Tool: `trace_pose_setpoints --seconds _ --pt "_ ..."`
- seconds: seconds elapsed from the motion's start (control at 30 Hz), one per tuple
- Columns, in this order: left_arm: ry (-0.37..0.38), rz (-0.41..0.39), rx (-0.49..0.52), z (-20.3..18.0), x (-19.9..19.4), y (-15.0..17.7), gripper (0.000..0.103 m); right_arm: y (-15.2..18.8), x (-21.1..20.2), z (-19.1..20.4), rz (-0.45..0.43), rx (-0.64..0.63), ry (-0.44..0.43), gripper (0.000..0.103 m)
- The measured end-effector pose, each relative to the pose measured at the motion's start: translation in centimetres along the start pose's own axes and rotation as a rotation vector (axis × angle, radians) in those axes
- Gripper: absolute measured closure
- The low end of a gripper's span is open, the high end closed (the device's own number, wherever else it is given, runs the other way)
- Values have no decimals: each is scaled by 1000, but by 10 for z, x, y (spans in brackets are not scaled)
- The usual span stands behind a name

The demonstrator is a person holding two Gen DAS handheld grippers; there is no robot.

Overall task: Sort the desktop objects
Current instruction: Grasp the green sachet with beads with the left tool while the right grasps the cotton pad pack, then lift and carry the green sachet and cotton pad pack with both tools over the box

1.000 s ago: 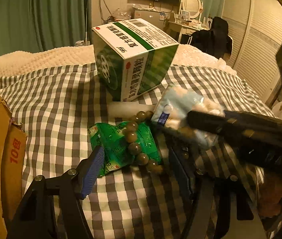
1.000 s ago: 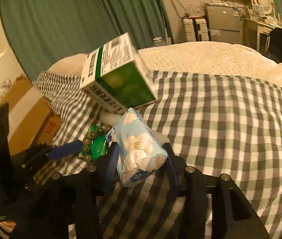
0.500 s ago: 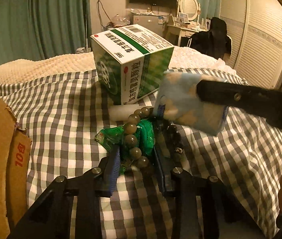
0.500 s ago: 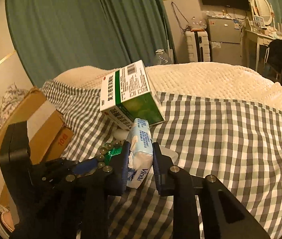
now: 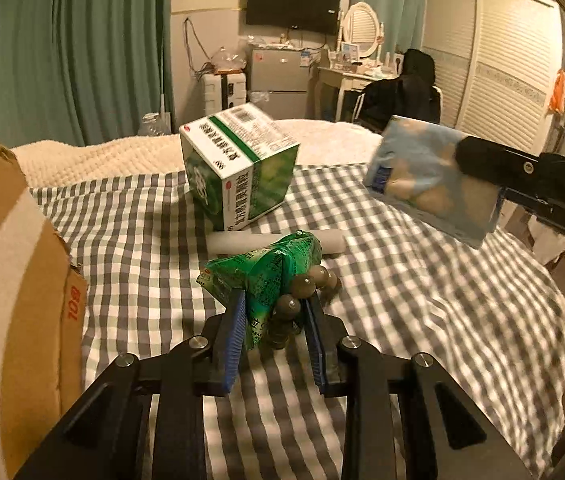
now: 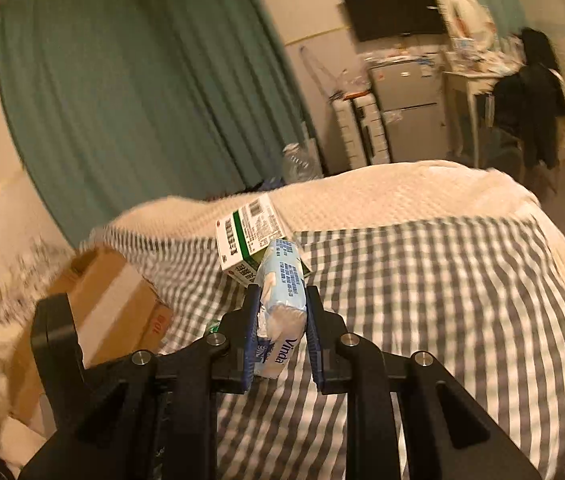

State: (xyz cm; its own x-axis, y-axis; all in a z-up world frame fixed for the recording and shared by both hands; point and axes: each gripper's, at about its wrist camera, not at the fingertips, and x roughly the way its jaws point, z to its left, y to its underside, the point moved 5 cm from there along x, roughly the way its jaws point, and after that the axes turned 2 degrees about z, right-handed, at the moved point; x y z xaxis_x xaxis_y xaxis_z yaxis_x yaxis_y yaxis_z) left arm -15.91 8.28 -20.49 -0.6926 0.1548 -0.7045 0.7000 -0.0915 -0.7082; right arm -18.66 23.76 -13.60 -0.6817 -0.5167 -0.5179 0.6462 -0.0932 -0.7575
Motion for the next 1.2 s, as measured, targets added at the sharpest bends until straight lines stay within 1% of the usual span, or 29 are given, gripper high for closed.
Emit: trace_pose_setpoints --seconds 0.03,0.13,0.37,0.5,0.9,1.2 --pt "-1 -3 2 -1 -4 0 75 -1 -5 -1 -6 16 9 83" --pt "-3 -4 8 -3 -17 0 75 -10 -19 5 -31 -2 39 83" --pt "-10 -39 -2 -3 -53 -1 75 -26 -40 28 -92 -21 5 83" --pt "-31 -86 15 -4 -77 -5 75 -29 -53 43 -121 -42 -7 83" --pt "-65 -192 38 -2 -148 -15 75 -26 -101 78 -208 -88 3 82" --pt "-85 -260 41 11 -205 -11 75 -23 -137 116 -272 -143 -21 82"
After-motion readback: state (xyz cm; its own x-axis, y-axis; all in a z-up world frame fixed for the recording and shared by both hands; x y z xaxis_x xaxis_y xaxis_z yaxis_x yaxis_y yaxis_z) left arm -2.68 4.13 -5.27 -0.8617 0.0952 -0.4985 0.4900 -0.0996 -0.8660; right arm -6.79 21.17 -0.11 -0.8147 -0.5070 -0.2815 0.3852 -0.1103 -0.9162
